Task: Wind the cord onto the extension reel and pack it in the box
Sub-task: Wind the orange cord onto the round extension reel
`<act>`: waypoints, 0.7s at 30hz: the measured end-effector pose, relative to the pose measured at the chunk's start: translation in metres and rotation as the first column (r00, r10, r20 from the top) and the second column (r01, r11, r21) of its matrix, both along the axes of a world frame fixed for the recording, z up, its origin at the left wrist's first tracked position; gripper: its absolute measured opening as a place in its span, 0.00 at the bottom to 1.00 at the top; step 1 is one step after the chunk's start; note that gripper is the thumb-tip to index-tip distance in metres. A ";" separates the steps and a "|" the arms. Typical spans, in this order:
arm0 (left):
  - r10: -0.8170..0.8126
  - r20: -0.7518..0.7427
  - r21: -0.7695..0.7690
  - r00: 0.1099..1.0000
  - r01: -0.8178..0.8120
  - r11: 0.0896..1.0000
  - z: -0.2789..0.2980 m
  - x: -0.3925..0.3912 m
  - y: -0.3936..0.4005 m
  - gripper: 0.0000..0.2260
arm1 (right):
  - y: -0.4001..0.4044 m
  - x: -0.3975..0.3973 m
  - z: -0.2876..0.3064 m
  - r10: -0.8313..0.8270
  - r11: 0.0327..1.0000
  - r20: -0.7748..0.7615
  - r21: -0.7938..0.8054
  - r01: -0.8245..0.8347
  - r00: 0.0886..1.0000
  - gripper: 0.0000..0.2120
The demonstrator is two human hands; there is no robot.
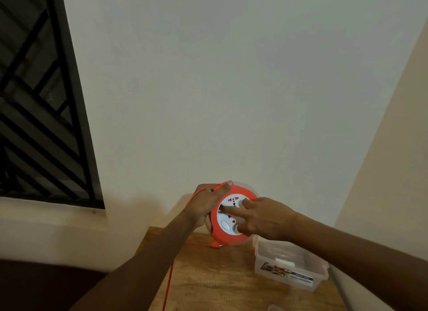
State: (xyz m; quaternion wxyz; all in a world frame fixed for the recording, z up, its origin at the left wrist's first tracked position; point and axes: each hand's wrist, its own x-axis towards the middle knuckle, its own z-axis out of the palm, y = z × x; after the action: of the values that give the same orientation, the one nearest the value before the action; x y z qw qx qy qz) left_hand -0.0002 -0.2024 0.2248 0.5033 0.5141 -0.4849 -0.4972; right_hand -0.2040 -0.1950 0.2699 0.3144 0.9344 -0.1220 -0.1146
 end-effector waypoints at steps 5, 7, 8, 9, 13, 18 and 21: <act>-0.018 0.108 -0.018 0.994 0.020 1.000 0.004 -0.002 0.000 0.21 | 0.007 0.009 -0.011 -0.073 0.995 -0.065 -0.072 0.068 0.995 0.28; -0.029 0.142 -0.038 0.989 0.035 0.999 0.006 0.000 0.000 0.21 | 0.011 0.012 -0.015 -0.122 0.988 -0.032 -0.103 0.118 0.992 0.28; -0.030 0.162 -0.052 0.986 0.039 0.998 0.009 0.001 0.000 0.21 | 0.013 0.014 -0.015 -0.151 0.983 -0.008 -0.105 0.149 0.989 0.27; -0.029 0.188 -0.067 0.982 0.043 0.997 0.012 0.002 -0.001 0.21 | 0.015 0.016 -0.015 -0.171 0.979 0.011 -0.107 0.171 0.985 0.26; -0.038 0.245 -0.112 0.969 0.067 0.991 0.024 0.006 -0.003 0.16 | 0.017 0.023 -0.017 -0.177 0.976 0.048 -0.124 0.181 0.983 0.25; -0.117 0.260 -0.031 0.959 0.129 0.991 0.019 0.008 -0.005 0.13 | 0.017 0.024 -0.020 -0.140 0.984 0.033 -0.102 0.143 0.990 0.29; -0.102 0.181 -0.009 0.978 0.106 0.994 0.018 0.008 -0.005 0.18 | 0.015 0.021 -0.017 -0.169 0.982 0.084 -0.067 0.175 0.982 0.28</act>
State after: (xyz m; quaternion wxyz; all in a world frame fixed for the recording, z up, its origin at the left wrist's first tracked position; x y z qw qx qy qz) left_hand 0.0075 -0.2075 0.2432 0.4355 0.5261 -0.5594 -0.4697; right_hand -0.1829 -0.1796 0.2528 0.3327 0.9119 -0.2184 -0.1004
